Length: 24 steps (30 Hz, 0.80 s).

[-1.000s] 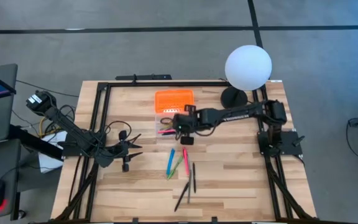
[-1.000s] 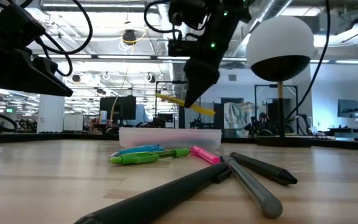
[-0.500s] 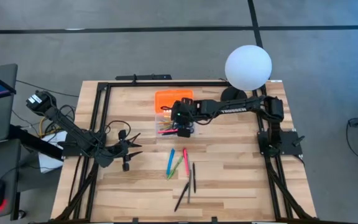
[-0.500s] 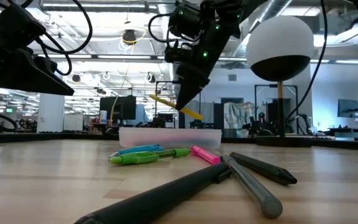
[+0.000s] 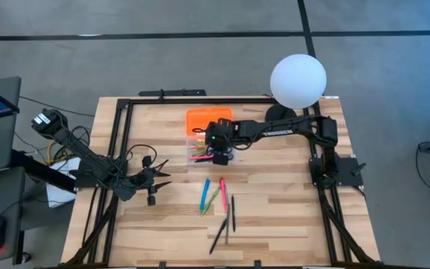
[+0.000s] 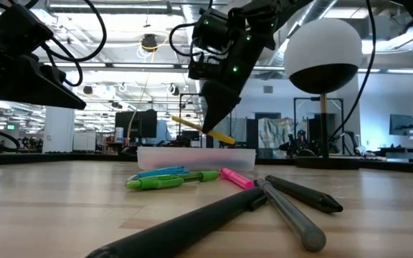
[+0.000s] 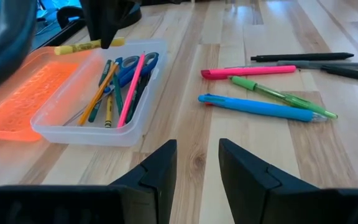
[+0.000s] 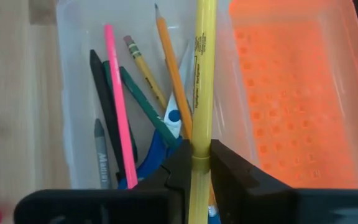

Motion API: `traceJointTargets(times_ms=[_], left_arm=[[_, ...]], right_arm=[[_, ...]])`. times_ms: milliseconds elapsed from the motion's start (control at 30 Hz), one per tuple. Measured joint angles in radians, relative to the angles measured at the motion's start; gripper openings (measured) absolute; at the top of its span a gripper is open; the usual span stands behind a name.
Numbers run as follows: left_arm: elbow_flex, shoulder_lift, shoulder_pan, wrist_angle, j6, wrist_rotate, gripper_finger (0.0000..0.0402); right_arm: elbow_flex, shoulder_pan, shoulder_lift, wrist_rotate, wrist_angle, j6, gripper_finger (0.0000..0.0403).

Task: Pick & place school supplies into a supply box
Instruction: Put the yellow pen into the supply box, then put the blue pen into the supply box

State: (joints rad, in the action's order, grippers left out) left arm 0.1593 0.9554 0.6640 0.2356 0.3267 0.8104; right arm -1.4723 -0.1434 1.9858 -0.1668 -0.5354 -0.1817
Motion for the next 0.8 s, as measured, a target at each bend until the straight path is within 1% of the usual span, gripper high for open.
traceJointTargets(times_ms=[300,500,633,800], left_arm=[[0.000,0.000,0.000,0.000,0.000,0.007,0.0114],[0.000,0.000,0.000,0.000,0.005,0.008,0.0114],[0.000,0.000,0.000,0.000,0.012,0.008,0.0114],[0.000,0.000,0.000,-0.020,0.062,0.007,0.0114]], right_arm=[[0.000,-0.010,0.000,0.008,0.021,0.005,0.0087],[0.000,-0.002,-0.008,0.009,-0.002,0.034,0.0118],[0.000,0.034,-0.044,0.008,-0.046,0.035,0.0128],[0.000,0.103,-0.082,0.006,-0.125,0.034,0.0127]])
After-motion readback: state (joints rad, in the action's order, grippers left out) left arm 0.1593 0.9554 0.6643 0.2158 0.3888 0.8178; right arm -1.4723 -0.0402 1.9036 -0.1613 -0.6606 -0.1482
